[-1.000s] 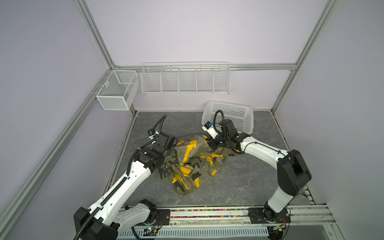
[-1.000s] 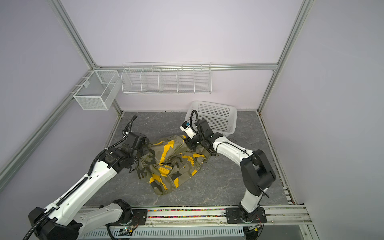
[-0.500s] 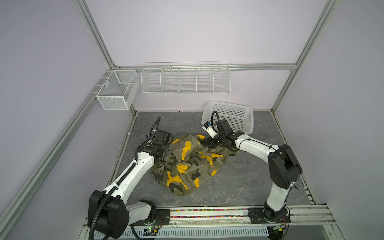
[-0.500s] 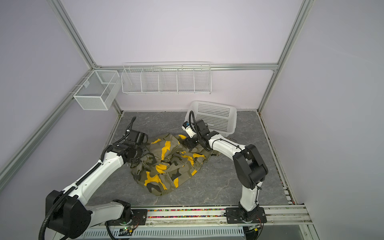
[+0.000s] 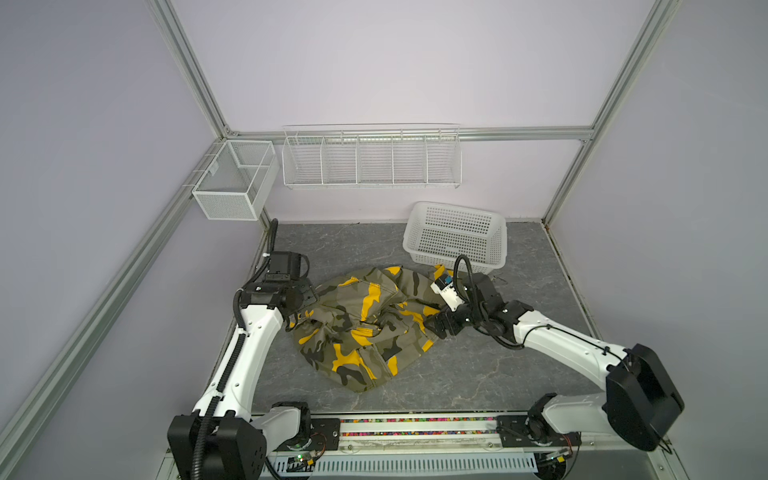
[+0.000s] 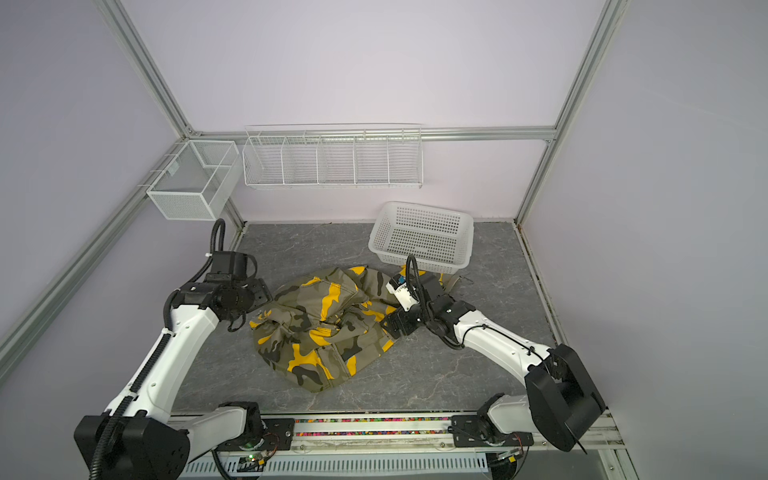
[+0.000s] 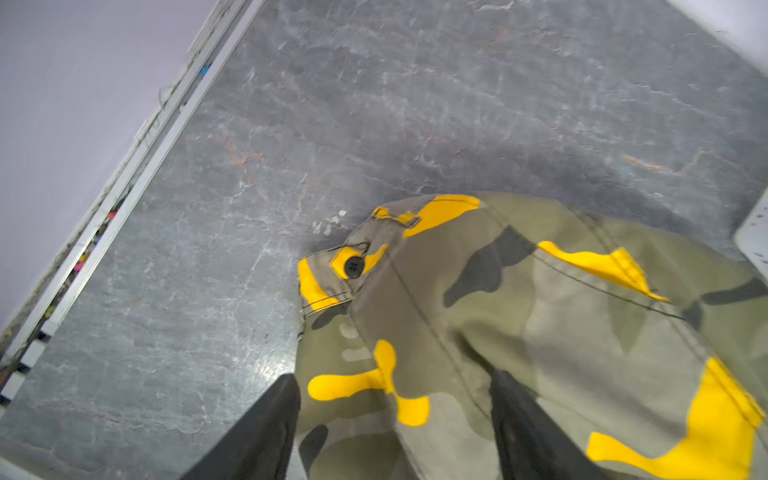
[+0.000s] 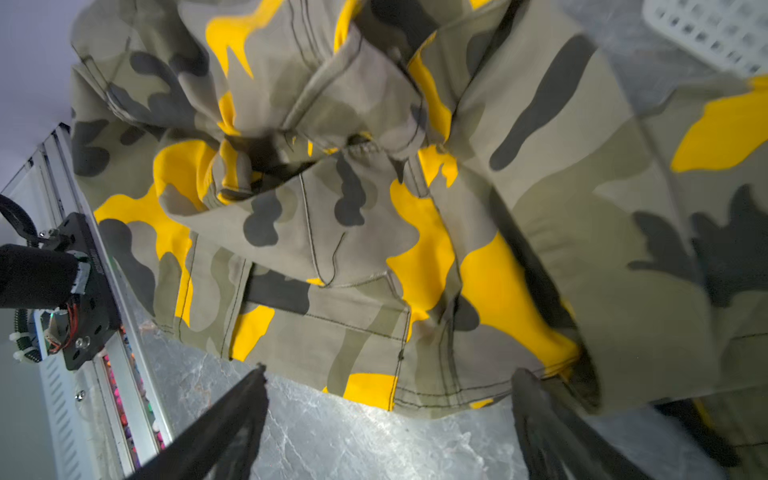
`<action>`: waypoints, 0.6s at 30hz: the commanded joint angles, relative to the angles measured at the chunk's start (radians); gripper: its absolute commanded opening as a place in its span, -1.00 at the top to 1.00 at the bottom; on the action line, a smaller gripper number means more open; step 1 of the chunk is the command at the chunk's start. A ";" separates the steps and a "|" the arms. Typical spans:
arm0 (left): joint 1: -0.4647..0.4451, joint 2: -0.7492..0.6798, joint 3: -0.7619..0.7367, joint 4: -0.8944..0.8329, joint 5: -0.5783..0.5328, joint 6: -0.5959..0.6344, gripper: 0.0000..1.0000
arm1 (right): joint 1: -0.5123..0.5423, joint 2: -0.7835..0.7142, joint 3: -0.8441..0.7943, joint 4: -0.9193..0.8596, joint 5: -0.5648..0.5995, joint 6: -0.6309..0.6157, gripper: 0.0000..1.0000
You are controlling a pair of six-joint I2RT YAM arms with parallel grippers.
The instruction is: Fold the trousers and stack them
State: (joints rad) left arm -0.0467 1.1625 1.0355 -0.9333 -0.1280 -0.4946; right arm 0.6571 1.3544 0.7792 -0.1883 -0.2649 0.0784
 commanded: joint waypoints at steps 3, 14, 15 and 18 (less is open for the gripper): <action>0.134 -0.009 -0.151 0.041 0.121 -0.006 -0.46 | 0.057 0.095 -0.016 0.077 0.091 -0.077 -0.89; 0.179 0.058 -0.325 0.184 0.113 -0.063 -0.47 | 0.061 0.314 0.054 0.098 0.239 -0.161 -0.91; 0.178 0.063 -0.339 0.202 0.115 -0.067 -0.47 | 0.062 0.330 0.060 0.089 0.238 -0.158 -0.90; 0.179 0.096 -0.357 0.231 0.134 -0.079 -0.45 | 0.064 0.368 0.057 0.091 0.234 -0.137 -0.84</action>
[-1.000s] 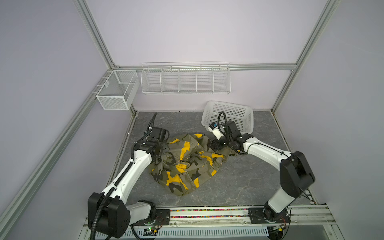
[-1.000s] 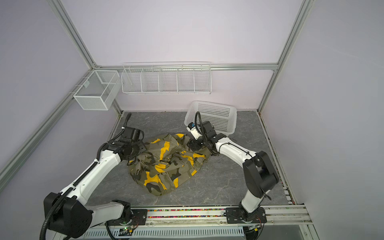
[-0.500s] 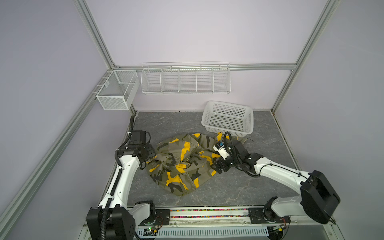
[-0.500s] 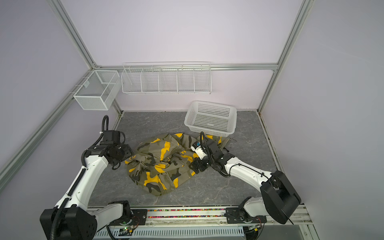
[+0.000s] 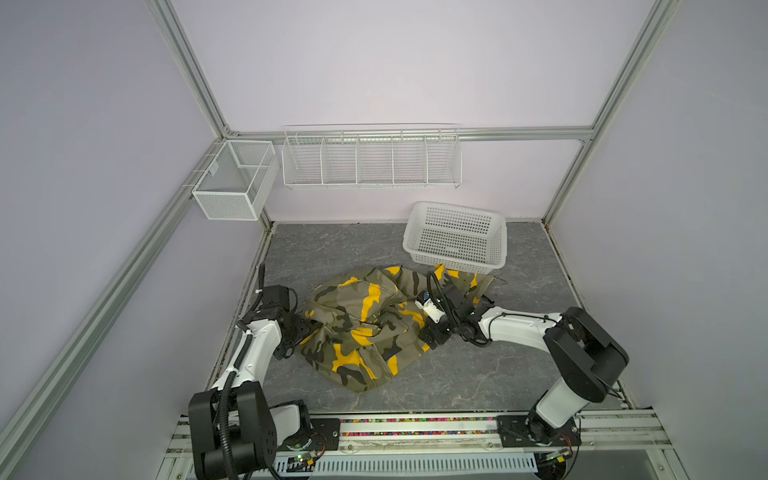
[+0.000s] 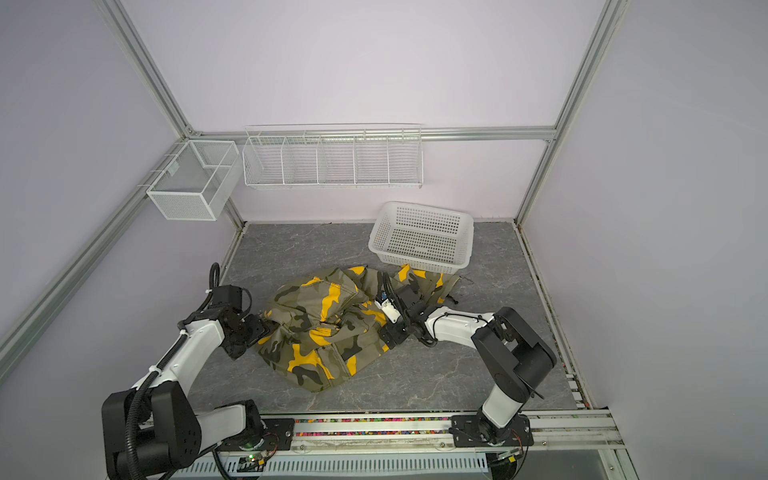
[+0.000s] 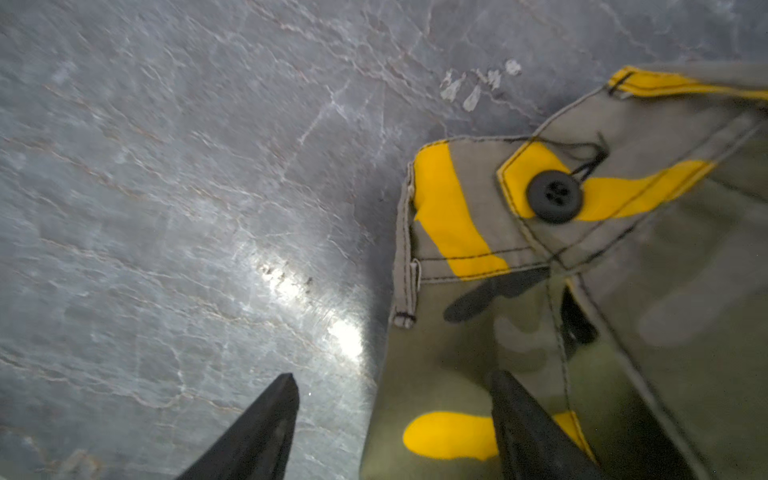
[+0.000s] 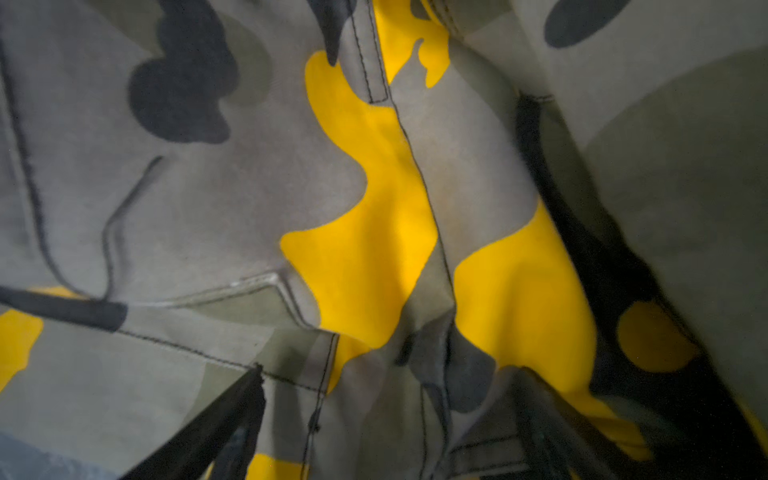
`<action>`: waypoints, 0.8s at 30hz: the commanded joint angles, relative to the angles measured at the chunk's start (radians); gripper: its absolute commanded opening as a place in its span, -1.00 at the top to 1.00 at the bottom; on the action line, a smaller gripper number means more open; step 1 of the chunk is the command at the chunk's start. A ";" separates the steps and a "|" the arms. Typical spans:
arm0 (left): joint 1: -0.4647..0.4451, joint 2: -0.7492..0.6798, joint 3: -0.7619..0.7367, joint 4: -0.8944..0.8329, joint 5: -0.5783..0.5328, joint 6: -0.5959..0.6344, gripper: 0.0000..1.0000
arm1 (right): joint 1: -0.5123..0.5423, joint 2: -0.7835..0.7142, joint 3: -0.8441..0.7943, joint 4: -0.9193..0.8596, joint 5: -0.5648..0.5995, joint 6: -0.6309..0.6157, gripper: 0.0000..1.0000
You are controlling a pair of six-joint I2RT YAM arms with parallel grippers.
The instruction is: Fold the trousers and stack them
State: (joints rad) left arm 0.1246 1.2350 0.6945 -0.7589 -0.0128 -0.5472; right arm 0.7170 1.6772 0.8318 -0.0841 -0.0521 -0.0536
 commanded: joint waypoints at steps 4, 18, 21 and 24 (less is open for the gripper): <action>0.007 0.086 -0.006 0.084 0.073 -0.026 -0.26 | 0.004 0.088 -0.002 -0.016 0.017 0.008 -0.43; 0.007 0.026 0.140 -0.013 0.110 0.014 1.00 | -0.018 -0.018 -0.007 -0.081 0.016 0.042 0.86; 0.002 -0.036 0.234 -0.118 0.099 0.044 1.00 | -0.046 -0.130 -0.006 -0.125 0.036 0.059 0.87; -0.020 -0.083 0.341 -0.222 0.071 0.067 1.00 | -0.073 -0.260 0.012 -0.201 0.052 0.073 0.87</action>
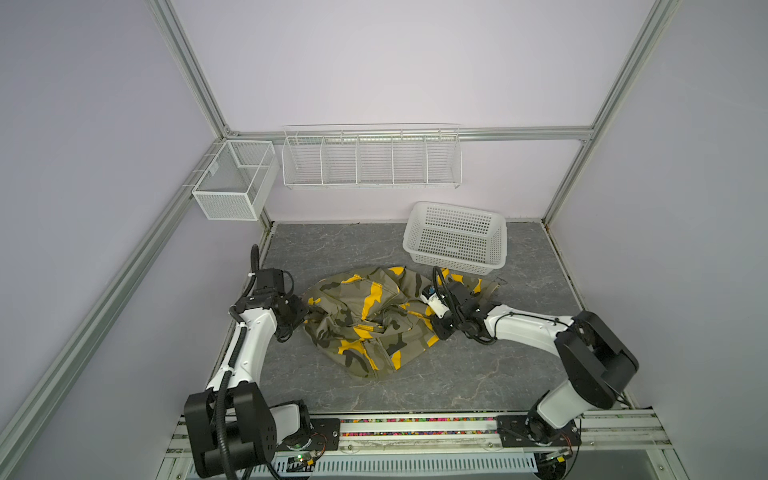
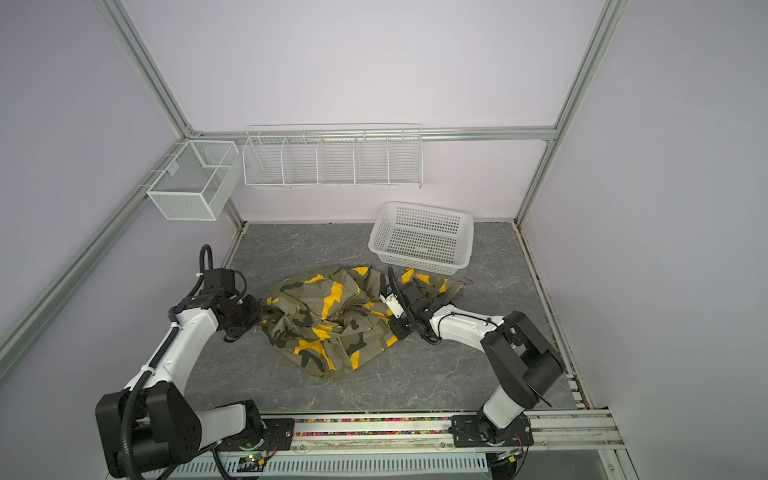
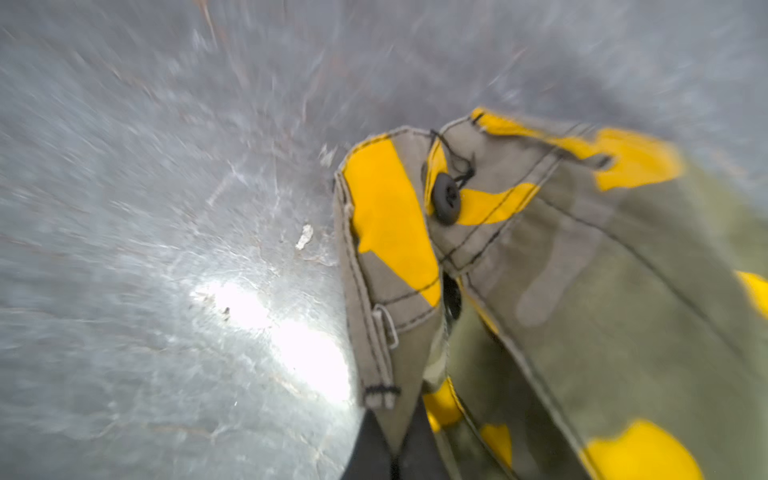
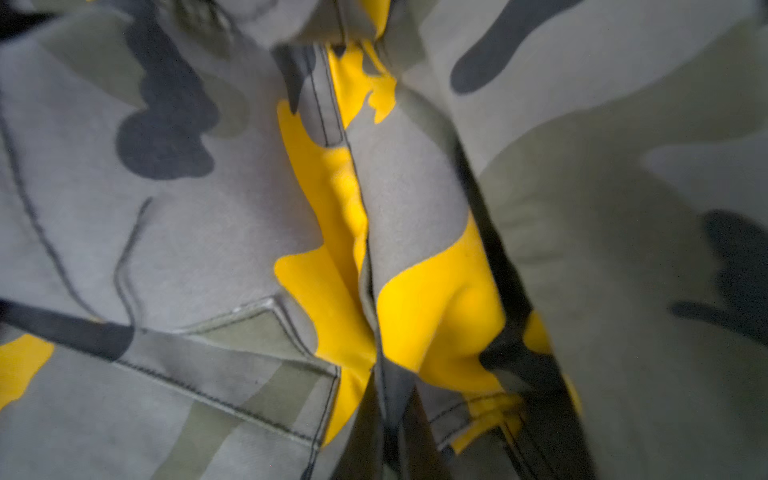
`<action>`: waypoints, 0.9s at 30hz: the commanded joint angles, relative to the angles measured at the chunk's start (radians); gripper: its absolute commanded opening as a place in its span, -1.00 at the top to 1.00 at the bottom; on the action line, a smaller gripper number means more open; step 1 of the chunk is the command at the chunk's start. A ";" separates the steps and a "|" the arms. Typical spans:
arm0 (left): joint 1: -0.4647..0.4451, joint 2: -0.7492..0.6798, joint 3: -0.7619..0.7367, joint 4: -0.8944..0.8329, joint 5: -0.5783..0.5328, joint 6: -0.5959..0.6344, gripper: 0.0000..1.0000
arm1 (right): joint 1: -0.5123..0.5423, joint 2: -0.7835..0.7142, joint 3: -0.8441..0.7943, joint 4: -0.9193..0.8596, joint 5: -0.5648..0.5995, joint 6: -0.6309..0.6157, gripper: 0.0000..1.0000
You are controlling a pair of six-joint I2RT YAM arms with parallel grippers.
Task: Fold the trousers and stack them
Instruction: 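Pull the trousers apart with both grippers to spread them flat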
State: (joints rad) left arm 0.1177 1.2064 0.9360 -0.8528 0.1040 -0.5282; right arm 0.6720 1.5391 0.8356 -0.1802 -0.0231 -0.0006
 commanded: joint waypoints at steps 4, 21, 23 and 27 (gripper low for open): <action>-0.103 -0.053 0.279 -0.291 -0.156 0.079 1.00 | -0.060 -0.320 0.091 -0.251 0.074 0.017 0.87; -0.376 0.253 0.410 -0.245 -0.185 0.101 0.84 | -0.175 -0.505 0.147 -0.456 0.191 -0.058 0.87; -0.376 0.313 0.380 -0.183 -0.168 0.106 0.78 | -0.177 -0.459 0.087 -0.407 0.181 -0.023 0.87; -0.377 0.423 0.379 -0.102 -0.145 0.109 0.44 | -0.211 -0.370 -0.010 -0.279 0.165 0.040 0.87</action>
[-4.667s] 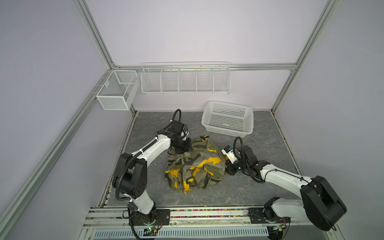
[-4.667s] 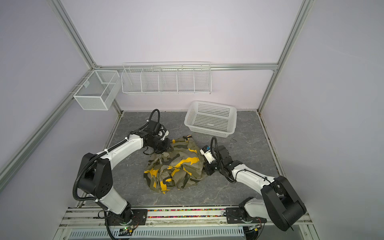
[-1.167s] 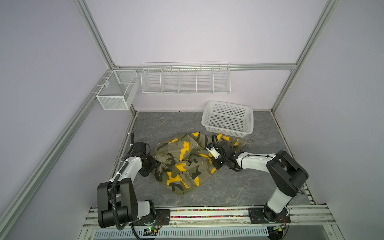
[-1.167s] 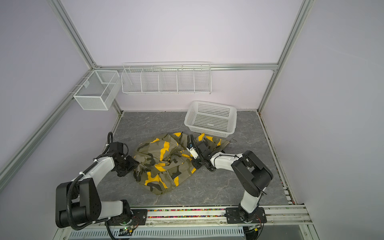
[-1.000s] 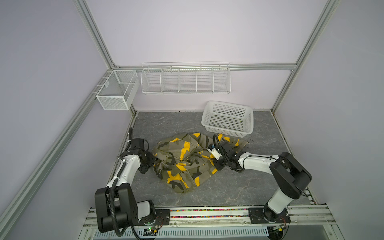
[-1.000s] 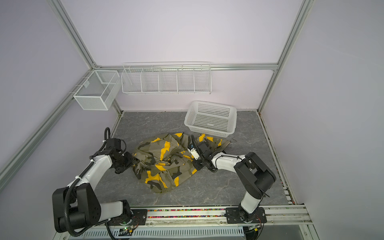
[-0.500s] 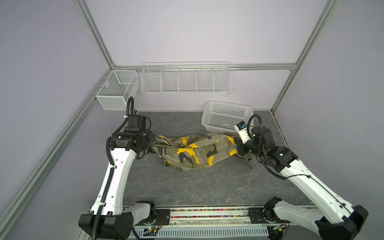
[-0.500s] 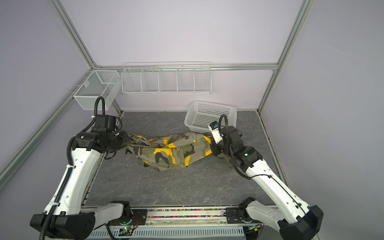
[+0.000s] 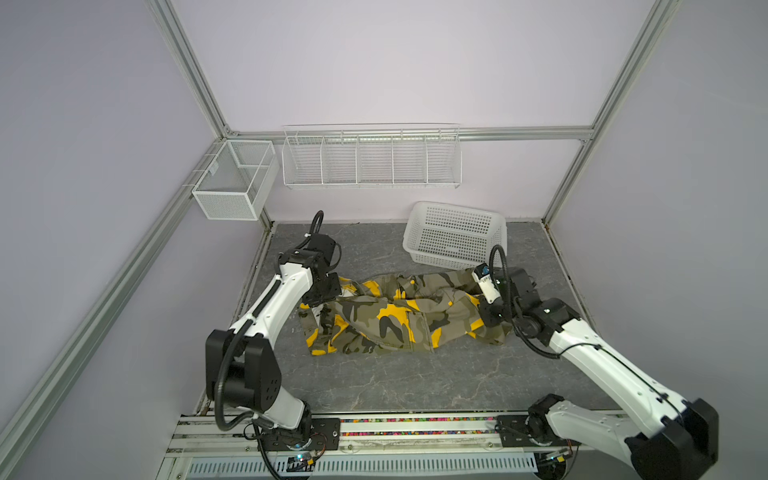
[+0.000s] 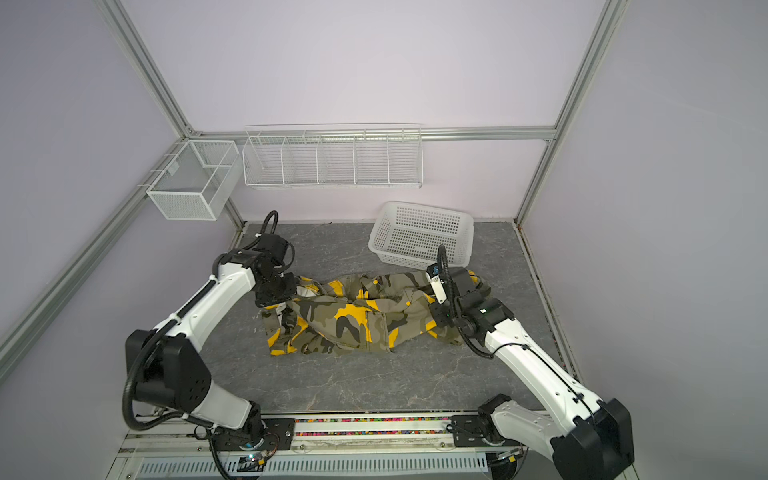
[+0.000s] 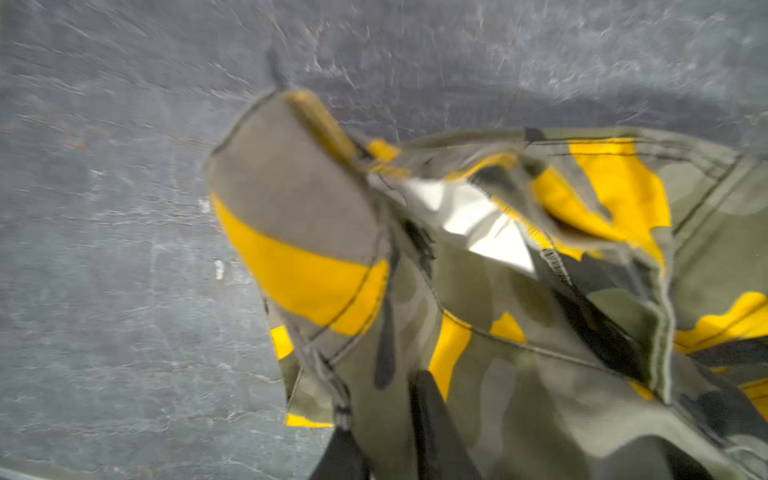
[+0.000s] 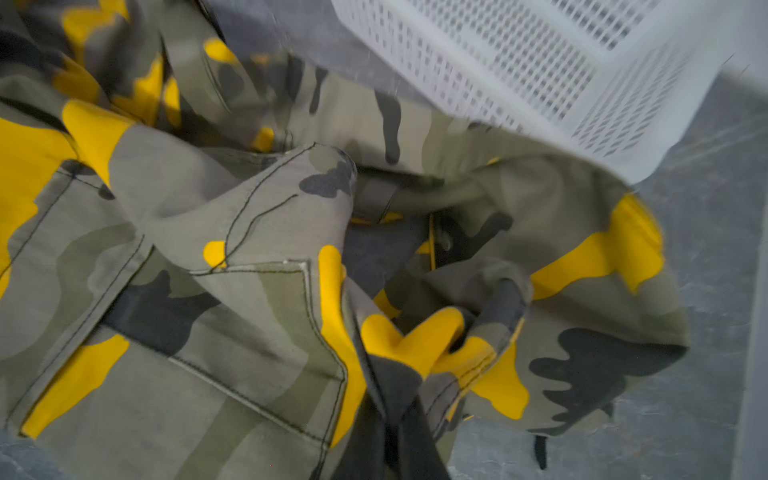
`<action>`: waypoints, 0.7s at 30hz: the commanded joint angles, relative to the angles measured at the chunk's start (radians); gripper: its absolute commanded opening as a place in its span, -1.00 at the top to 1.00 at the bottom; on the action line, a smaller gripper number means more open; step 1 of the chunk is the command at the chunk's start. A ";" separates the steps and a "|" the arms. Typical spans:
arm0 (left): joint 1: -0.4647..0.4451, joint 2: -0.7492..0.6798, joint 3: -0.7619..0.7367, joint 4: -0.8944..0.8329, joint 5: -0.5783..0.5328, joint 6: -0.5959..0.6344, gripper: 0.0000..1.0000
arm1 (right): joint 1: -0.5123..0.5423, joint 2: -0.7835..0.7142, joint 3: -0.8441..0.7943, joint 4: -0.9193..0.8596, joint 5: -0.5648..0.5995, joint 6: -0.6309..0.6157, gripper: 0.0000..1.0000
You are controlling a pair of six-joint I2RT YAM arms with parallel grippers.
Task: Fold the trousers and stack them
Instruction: 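Pull the trousers apart with both grippers to spread them flat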
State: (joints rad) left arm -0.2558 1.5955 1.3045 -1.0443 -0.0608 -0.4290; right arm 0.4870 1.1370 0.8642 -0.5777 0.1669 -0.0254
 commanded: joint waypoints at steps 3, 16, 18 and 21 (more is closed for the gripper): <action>-0.003 0.086 0.036 0.101 0.016 0.021 0.19 | -0.045 0.121 -0.061 0.154 -0.007 0.069 0.87; 0.031 -0.163 0.015 -0.103 -0.129 -0.057 -0.30 | -0.122 0.286 -0.067 0.184 -0.065 0.073 0.86; 0.045 -0.201 -0.038 -0.095 -0.112 -0.078 -0.29 | -0.125 0.286 -0.067 0.188 -0.077 0.080 0.86; 0.072 -0.242 -0.154 -0.014 -0.036 -0.121 -0.22 | -0.127 0.287 -0.066 0.194 -0.099 0.089 0.87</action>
State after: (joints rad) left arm -0.2043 1.3579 1.2499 -1.0615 -0.1429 -0.4919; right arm 0.3676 1.4170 0.7921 -0.3935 0.1032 0.0429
